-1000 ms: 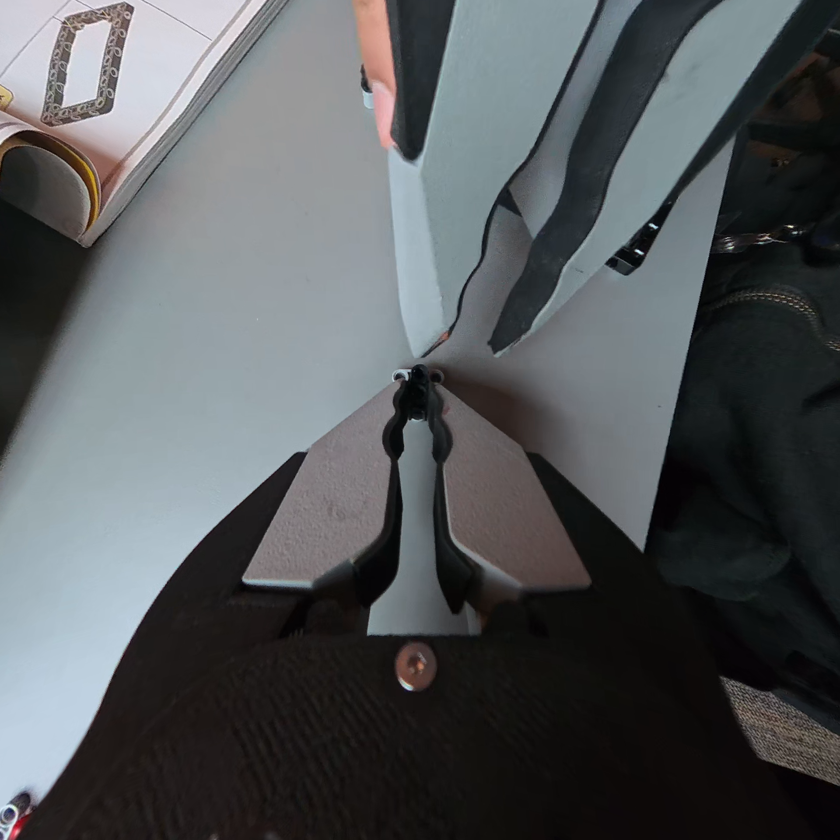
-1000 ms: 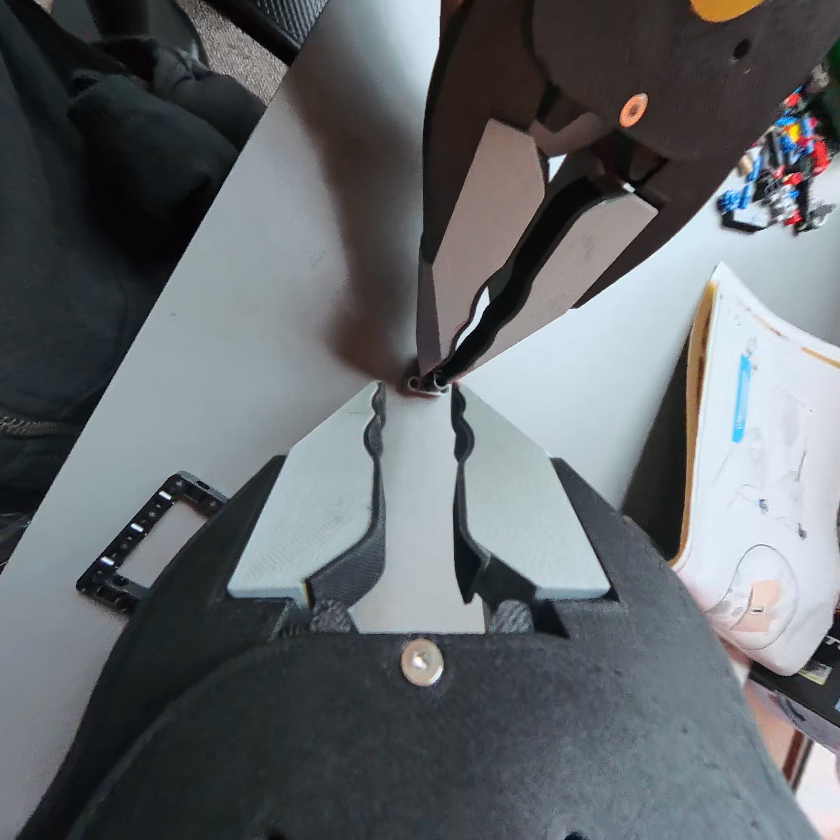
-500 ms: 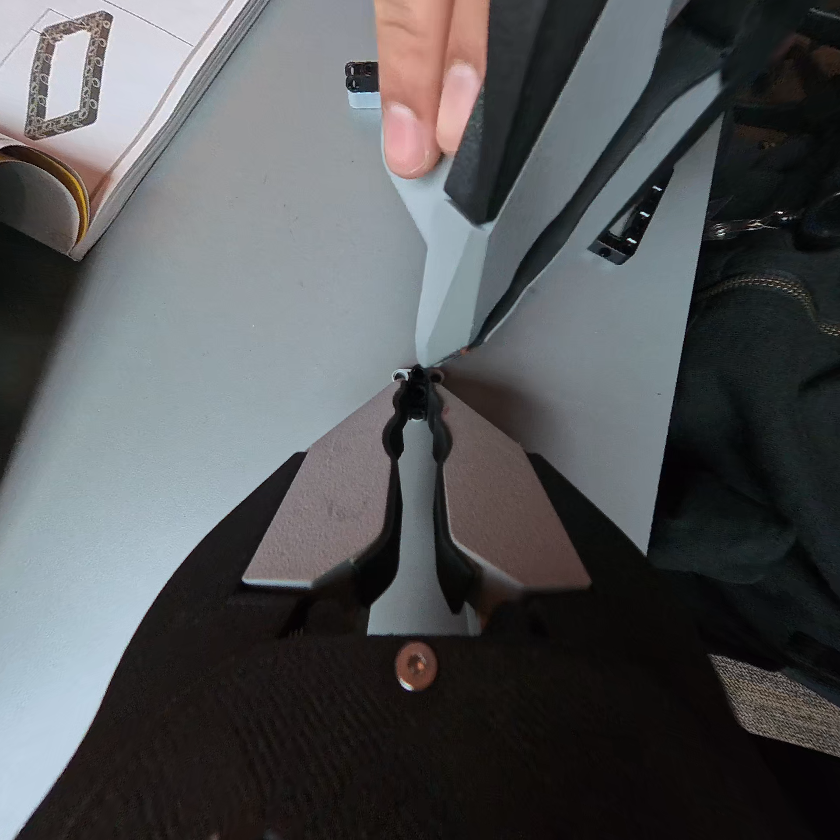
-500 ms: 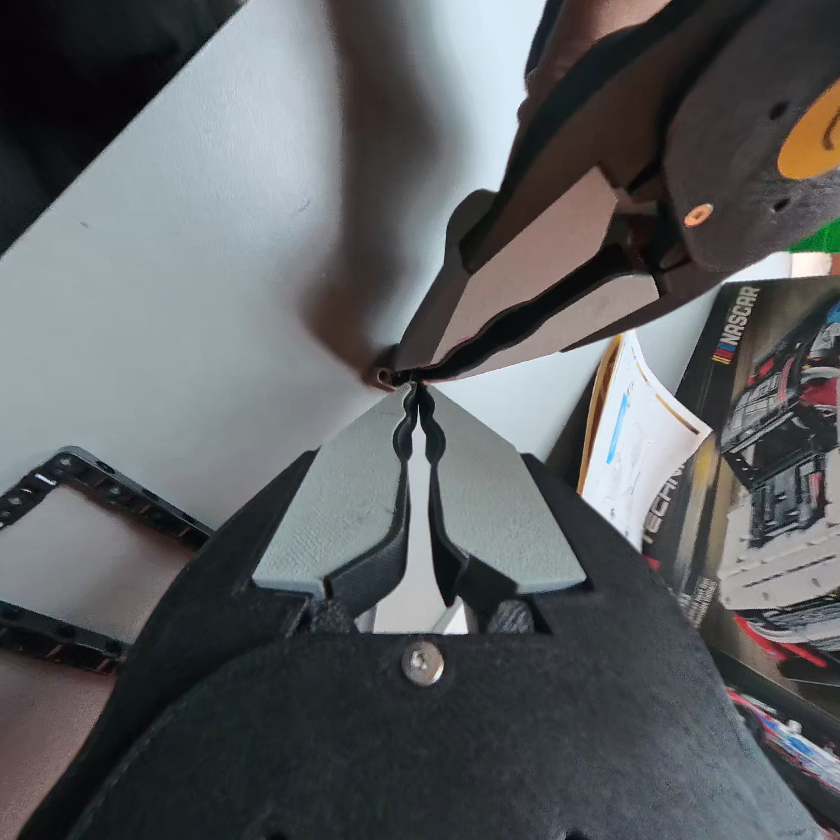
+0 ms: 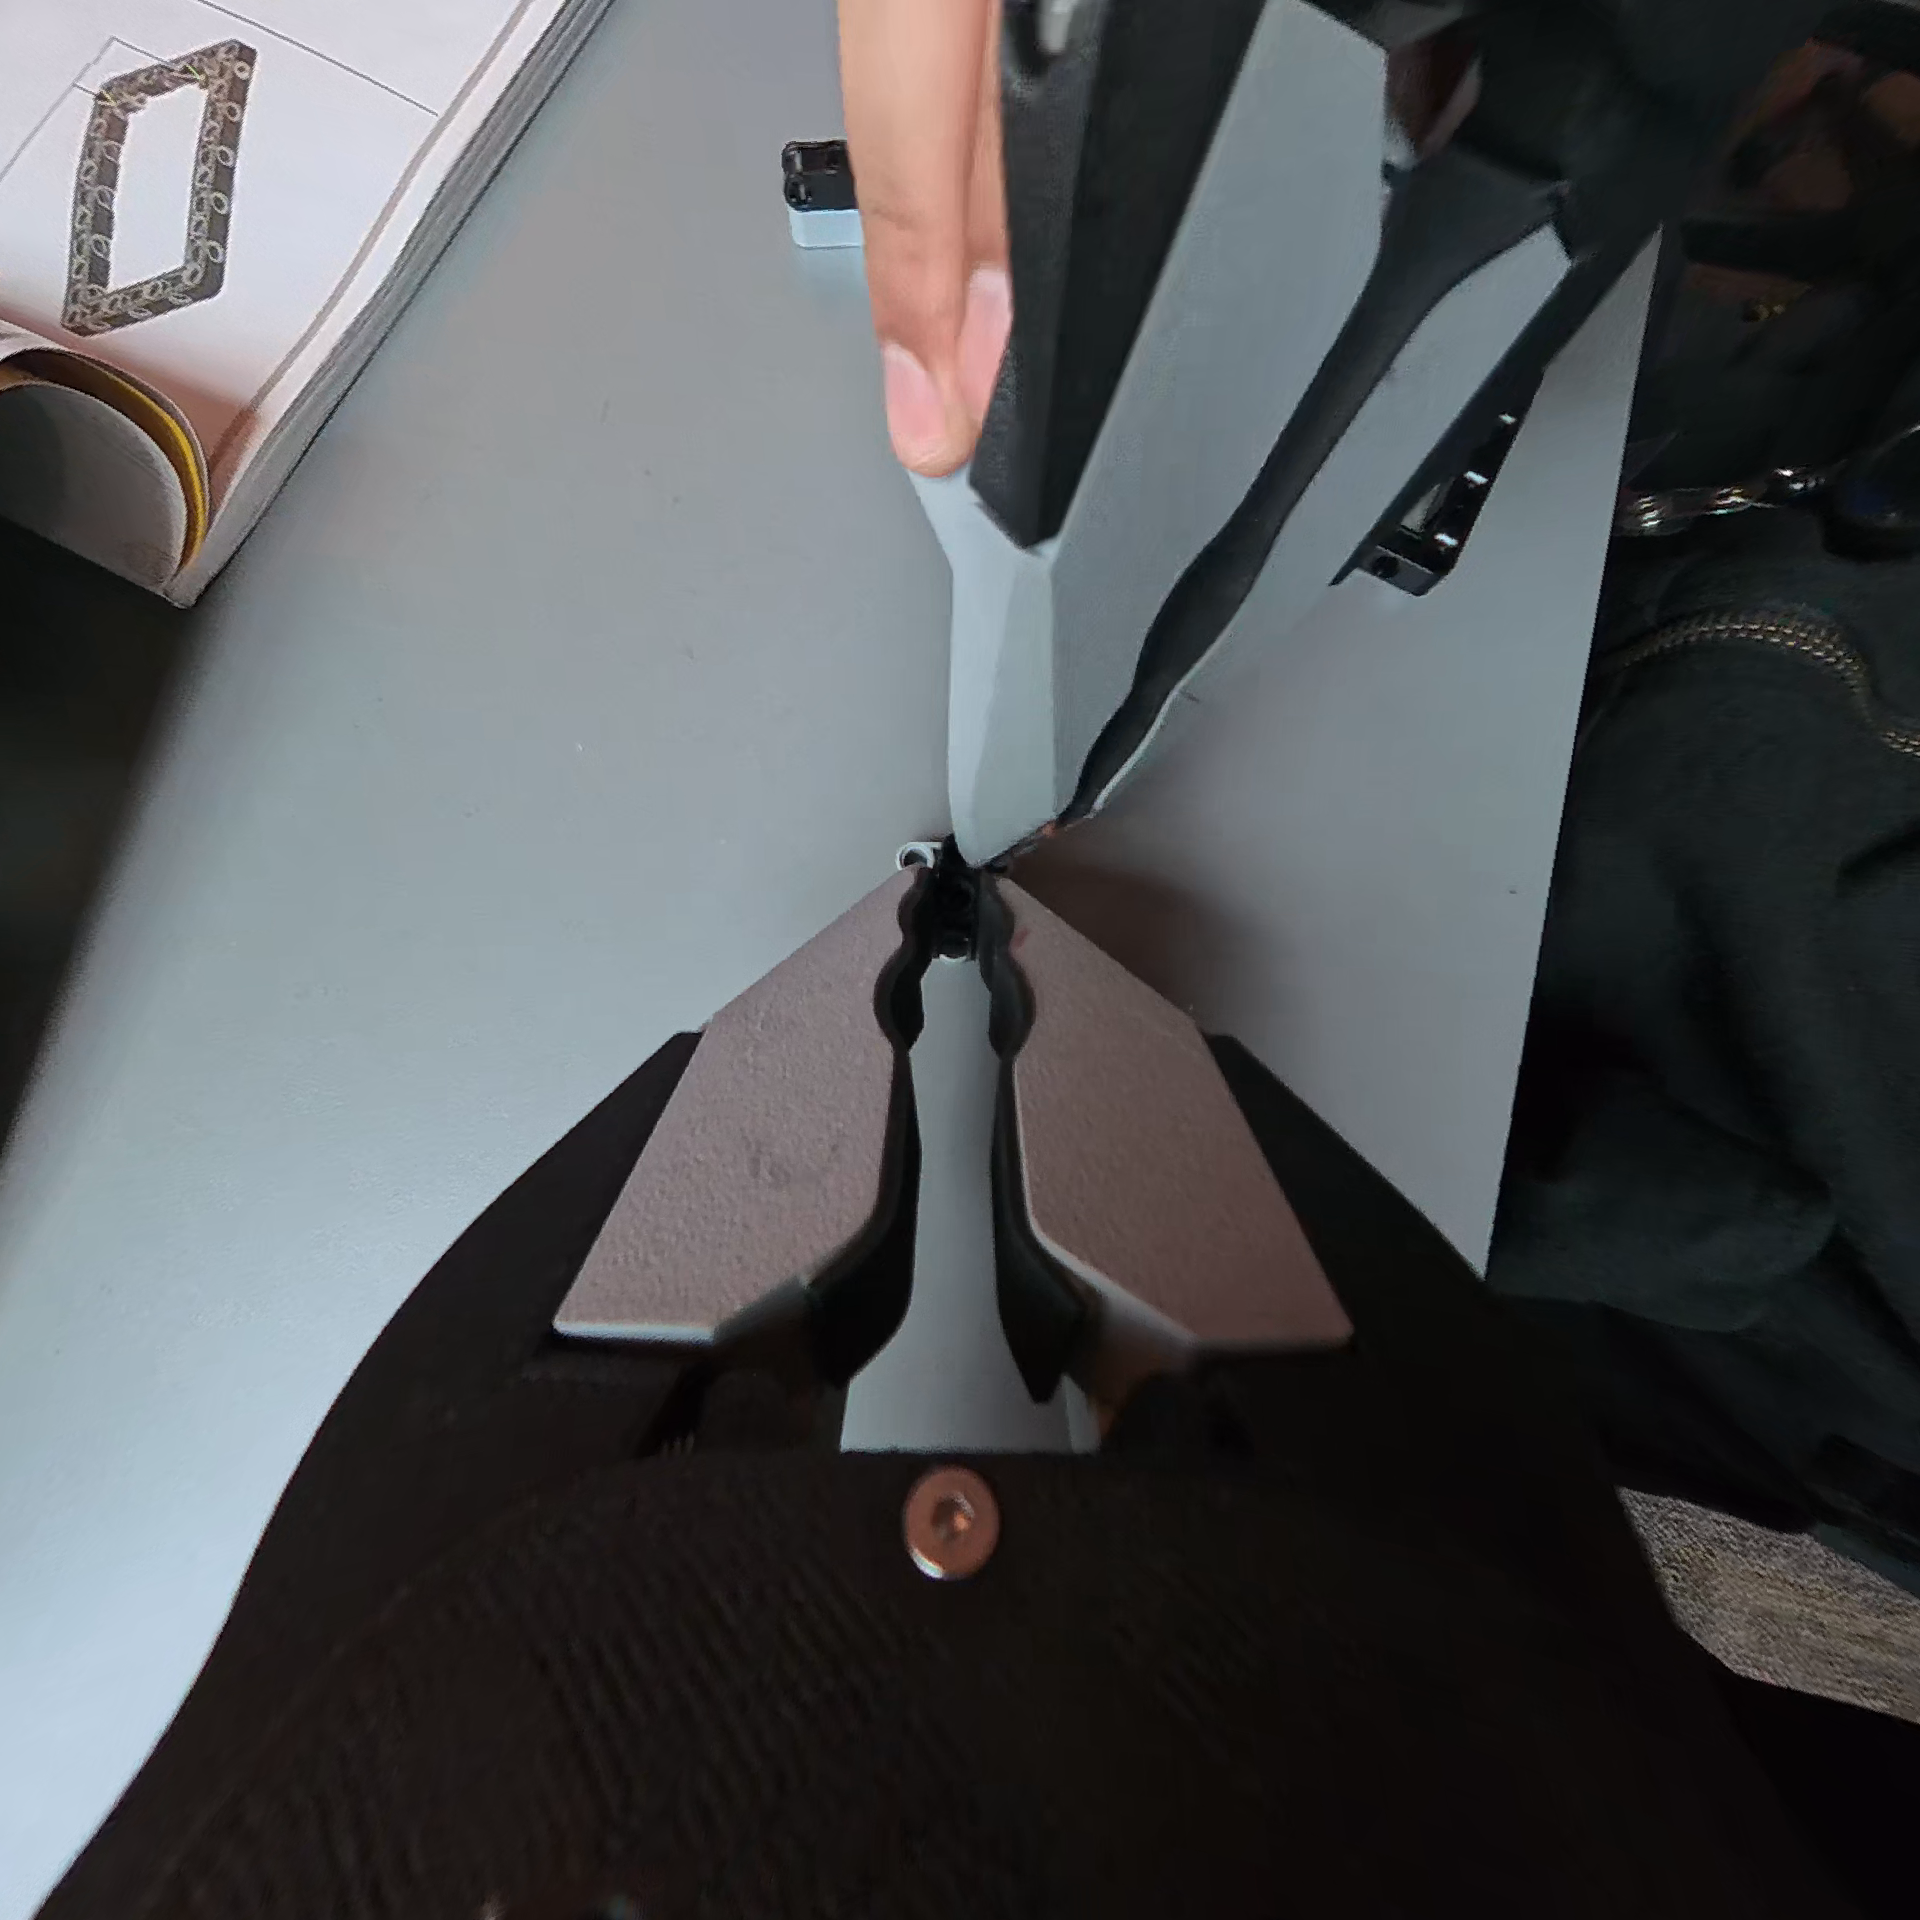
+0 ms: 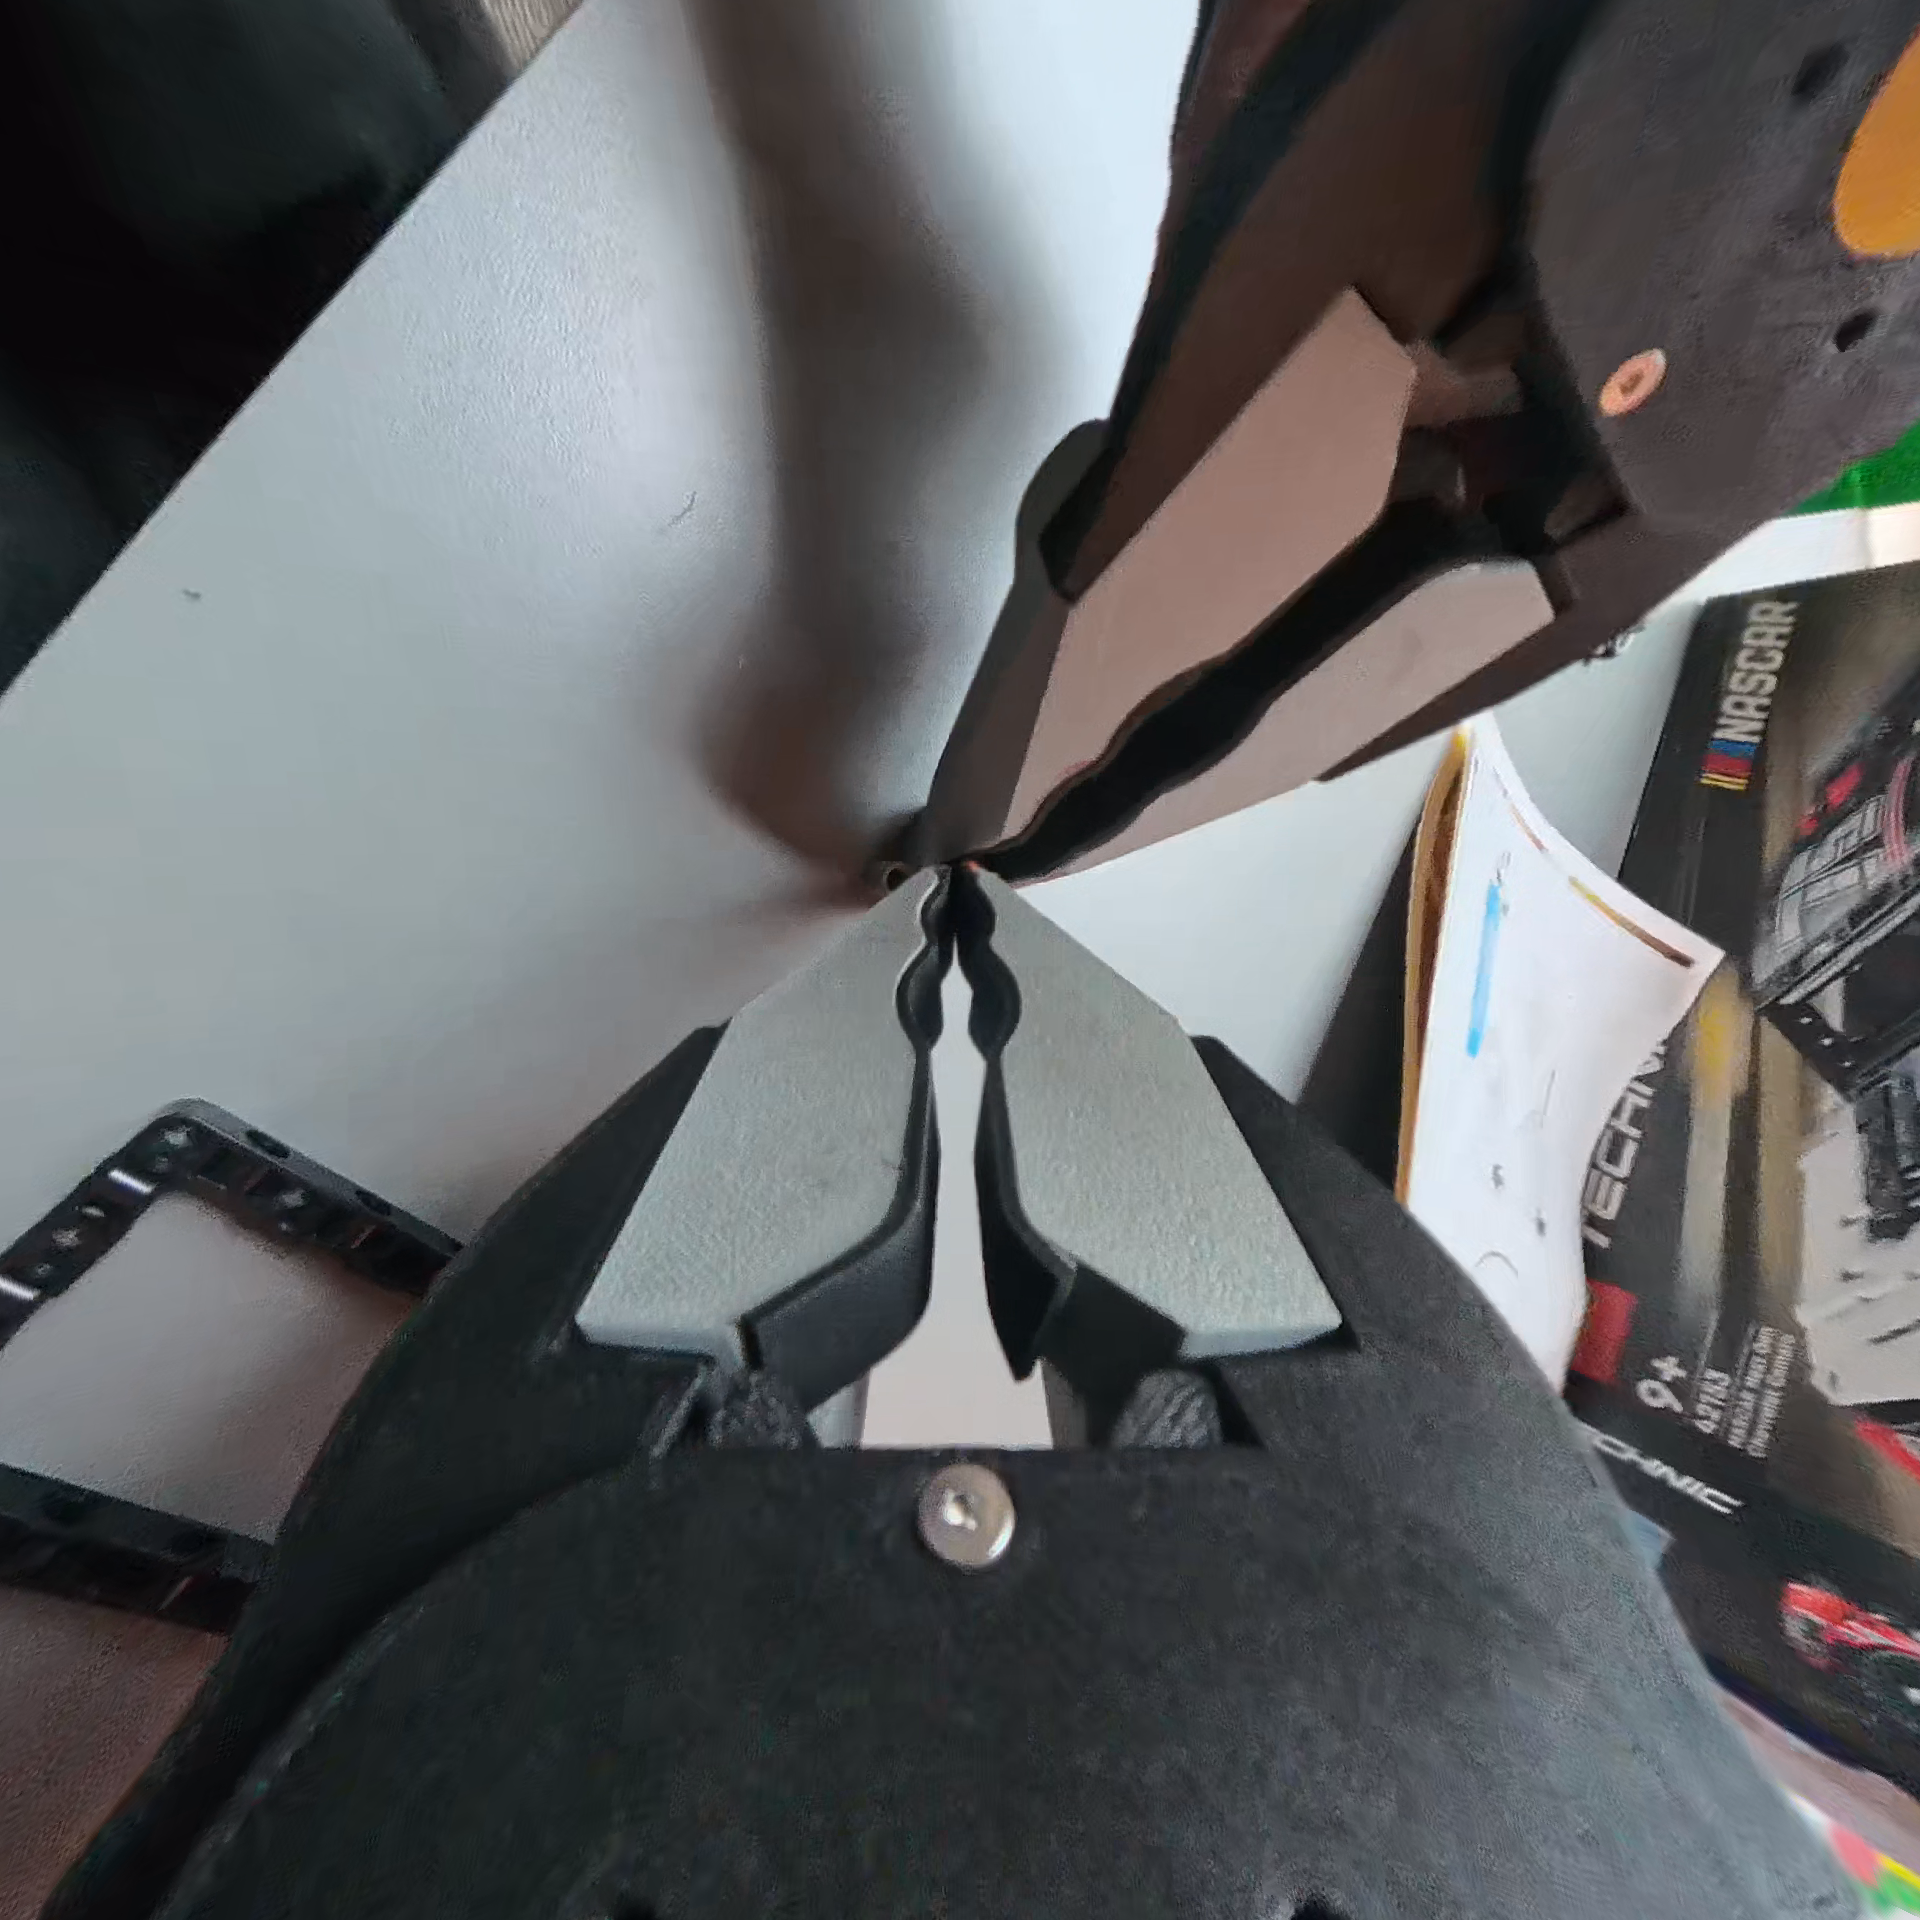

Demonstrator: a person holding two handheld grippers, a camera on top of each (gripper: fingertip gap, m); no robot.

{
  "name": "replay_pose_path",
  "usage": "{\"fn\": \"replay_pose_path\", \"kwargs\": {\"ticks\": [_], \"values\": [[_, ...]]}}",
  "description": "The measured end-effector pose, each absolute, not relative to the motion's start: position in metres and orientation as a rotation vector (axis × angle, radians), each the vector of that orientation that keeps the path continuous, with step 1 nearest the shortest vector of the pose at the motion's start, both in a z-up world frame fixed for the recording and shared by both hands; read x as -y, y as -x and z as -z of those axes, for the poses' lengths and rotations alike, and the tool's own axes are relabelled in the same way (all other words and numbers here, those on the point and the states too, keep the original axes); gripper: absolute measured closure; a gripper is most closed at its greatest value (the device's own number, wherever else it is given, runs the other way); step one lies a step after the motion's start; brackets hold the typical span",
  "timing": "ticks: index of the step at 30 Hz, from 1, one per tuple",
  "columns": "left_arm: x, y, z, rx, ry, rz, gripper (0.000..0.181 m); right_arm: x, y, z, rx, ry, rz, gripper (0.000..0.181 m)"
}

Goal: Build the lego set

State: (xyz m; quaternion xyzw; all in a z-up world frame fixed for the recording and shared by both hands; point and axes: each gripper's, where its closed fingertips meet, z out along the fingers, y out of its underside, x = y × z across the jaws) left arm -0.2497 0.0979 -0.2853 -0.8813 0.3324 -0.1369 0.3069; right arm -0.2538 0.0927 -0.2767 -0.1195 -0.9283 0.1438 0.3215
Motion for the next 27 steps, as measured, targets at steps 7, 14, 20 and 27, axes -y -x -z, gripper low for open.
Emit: {"fn": "replay_pose_path", "kwargs": {"ticks": [7,14,20,27], "values": [[-0.096,0.25,0.287,-0.935,2.393,0.34,0.175,-0.091,0.254,0.277,2.327,0.436,-0.586,0.181],[-0.093,0.25,0.288,-1.033,2.485,0.246,0.176,-0.088,0.253,0.276,2.284,0.5,-0.742,0.181],[-0.098,0.25,0.288,-0.998,2.505,0.232,0.176,-0.101,0.257,0.259,2.231,0.924,-0.99,0.181],[-0.103,0.25,0.288,-0.88,2.454,0.154,0.175,-0.109,0.247,0.269,2.225,1.86,-1.366,0.138]]}}
